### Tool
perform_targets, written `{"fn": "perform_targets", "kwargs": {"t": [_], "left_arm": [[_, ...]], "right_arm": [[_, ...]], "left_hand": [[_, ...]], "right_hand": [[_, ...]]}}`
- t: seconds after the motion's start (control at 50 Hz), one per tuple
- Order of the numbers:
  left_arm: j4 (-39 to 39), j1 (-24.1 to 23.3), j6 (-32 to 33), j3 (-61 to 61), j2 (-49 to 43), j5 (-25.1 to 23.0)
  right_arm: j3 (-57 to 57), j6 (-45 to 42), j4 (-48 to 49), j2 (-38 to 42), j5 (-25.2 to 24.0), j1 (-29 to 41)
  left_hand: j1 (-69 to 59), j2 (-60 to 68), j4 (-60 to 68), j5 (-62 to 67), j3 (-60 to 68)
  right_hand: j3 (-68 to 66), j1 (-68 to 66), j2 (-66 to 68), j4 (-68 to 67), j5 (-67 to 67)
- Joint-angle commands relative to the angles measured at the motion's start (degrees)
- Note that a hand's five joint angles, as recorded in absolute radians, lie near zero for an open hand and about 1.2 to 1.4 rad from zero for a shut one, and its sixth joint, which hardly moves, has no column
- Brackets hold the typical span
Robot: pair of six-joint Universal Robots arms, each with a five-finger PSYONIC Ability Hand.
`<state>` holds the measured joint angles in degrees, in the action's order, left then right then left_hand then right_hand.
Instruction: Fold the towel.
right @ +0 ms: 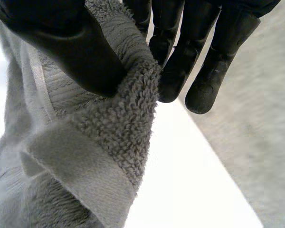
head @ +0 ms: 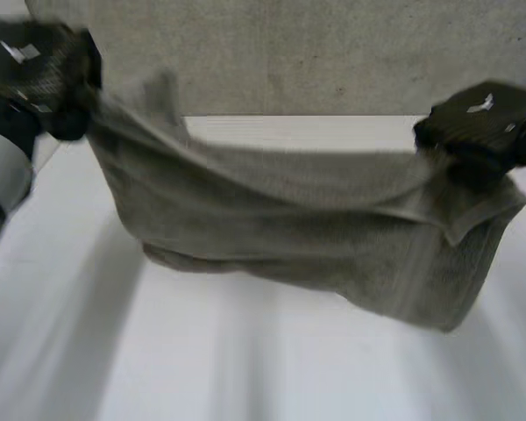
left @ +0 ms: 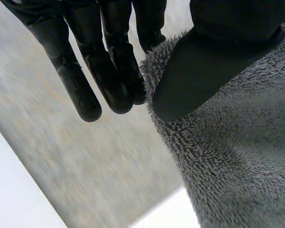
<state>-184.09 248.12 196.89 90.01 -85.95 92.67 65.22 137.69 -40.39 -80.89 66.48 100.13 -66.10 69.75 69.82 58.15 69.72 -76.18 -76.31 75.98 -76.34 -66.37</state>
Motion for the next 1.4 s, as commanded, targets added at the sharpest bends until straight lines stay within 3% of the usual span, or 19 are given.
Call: {"fn": "perform_targets", "kwargs": {"t": [0.02, 0.12, 0.22, 0.24, 0.26, 0.3, 0.36, 0.38, 0.44, 0.54, 0.76, 0.96, 1.14, 1.18, 1.2, 1.22, 1.24, 1.28, 1.4], "left_arm": [[0.05, -0.18, 7.09, -2.2, -16.4, 0.59], [0.05, -0.01, 8.6, -11.35, -26.63, 1.29], [-2.94, -0.18, 8.16, -23.74, -31.03, 4.01], [-6.42, -0.09, 8.16, -27.4, -30.94, 5.23], [-10.89, -0.18, 8.16, -29.87, -30.94, 6.46], [-16.42, -0.27, 8.07, -31.03, -30.68, 7.78], [-28.54, -0.18, 8.33, -30.34, -26.92, 10.85], [-33.48, -0.09, 8.42, -28.86, -24.9, 11.65], [-36.95, 0.08, 8.6, -23.33, -21.9, 12.01], [-35.9, -0.09, 8.42, -15.51, -21.45, 12.01], [-33.7, -0.09, 8.16, 4.88, -23.72, 11.92], [-29.06, -1.93, 8.25, 10.0, -30.14, 12.01], [-24.47, -4.22, 7.89, 10.18, -29.45, 11.92], [-24.47, -4.48, 7.89, 10.18, -29.36, 11.92], [-24.47, -4.49, 7.89, 10.18, -29.36, 11.92], [-24.47, -4.66, 7.89, 10.18, -29.27, 12.01], [-24.47, -4.75, 7.89, 10.27, -29.18, 12.01], [-24.47, -4.84, 7.89, 10.27, -29.01, 12.1], [-24.56, -4.75, 7.81, 10.36, -28.57, 12.1]], "right_arm": [[-2.97, -3.04, -0.31, 11.69, 4.0, 3.4], [-11.57, -1.47, 1.09, 20.83, 7.34, 5.41], [-21.62, 4.34, 13.67, 24.82, 11.83, 7.44], [-22.67, 7.64, 21.58, 24.38, 13.57, 7.97], [-22.68, 7.68, 21.66, 24.38, 13.59, 7.97], [-20.23, 13.45, 37.58, 20.88, 15.77, 7.97], [-15.67, 16.28, 46.07, 13.96, 15.88, 7.8], [-15.64, 16.29, 46.1, 13.92, 15.87, 7.8], [-14.33, 16.29, 44.16, 11.98, 15.0, 7.27], [-12.4, 16.29, 32.59, 14.26, 9.47, 7.18], [-9.32, 15.76, 21.58, 21.12, 5.77, 6.83], [-6.86, 6.02, 9.81, 31.66, 5.41, 6.57], [-5.89, 4.86, 8.74, 32.11, 5.5, 4.89], [-5.1, 5.04, 9.01, 31.85, 5.85, 4.72], [-5.1, 5.04, 9.01, 31.85, 5.85, 4.72], [-4.49, 5.3, 9.62, 31.67, 6.46, 4.72], [-4.48, 5.3, 9.62, 31.67, 6.47, 4.72], [-2.65, 5.57, 12.94, 30.36, 7.43, 4.63], [7.35, 7.93, 24.53, 20.45, 8.4, 3.84]], "left_hand": [[-13.9, 10.25, 10.18, 11.85, 10.28], [-13.9, 10.25, 10.18, 11.85, 10.28], [-13.9, 10.25, 10.18, 11.85, 10.28], [-13.9, 10.25, 10.18, 11.85, 10.28], [-13.9, 10.25, 10.18, 11.85, 10.28], [-13.9, 10.25, 10.18, 11.85, 10.28], [-13.9, 10.25, 10.18, 11.85, 10.28], [-13.9, 10.25, 10.18, 11.85, 10.28], [-13.9, 10.25, 10.18, 11.85, 10.28], [-13.9, 10.25, 10.18, 11.85, 10.28], [-13.9, 10.25, 10.18, 11.85, 10.28], [-13.9, 10.25, 10.18, 11.85, 10.28], [-13.9, 10.25, 10.18, 11.85, 10.28], [-13.9, 10.25, 10.18, 11.85, 10.28], [-13.9, 10.25, 10.18, 11.85, 10.28], [-13.9, 10.25, 10.18, 11.85, 10.28], [-13.9, 10.25, 10.18, 11.85, 10.28], [-13.9, 10.25, 10.18, 11.85, 10.28], [-13.9, 10.25, 10.18, 11.85, 10.28]], "right_hand": [[-3.82, -3.69, 4.02, -3.66, -3.63], [-3.82, -3.69, 4.02, -3.66, -3.63], [-3.82, -3.69, 4.02, -3.66, -3.63], [-3.82, -3.69, 4.02, -3.66, -3.63], [-3.82, -3.69, 4.02, -3.66, -3.63], [-3.82, -3.69, 4.02, -3.66, -3.63], [-3.82, -3.69, 4.02, -3.66, -3.63], [-3.82, -3.69, 4.02, -3.66, -3.63], [-3.82, -3.69, 4.02, -3.66, -3.63], [-3.82, -3.69, 4.02, -3.66, -3.63], [-3.82, -3.69, 4.02, -3.66, -3.63], [-3.82, -3.69, 4.02, -3.66, -3.63], [-3.82, -3.69, 4.02, -3.66, -3.63], [10.96, 11.09, -10.76, 11.12, 11.15], [11.09, 11.22, -10.89, 11.25, 11.28], [25.08, 25.21, -24.88, 25.24, 25.27], [25.22, 25.35, -25.02, 25.38, 25.41], [43.48, 43.61, -43.28, 43.63, 43.67], [58.52, 58.65, -58.32, 58.68, 58.71]]}}
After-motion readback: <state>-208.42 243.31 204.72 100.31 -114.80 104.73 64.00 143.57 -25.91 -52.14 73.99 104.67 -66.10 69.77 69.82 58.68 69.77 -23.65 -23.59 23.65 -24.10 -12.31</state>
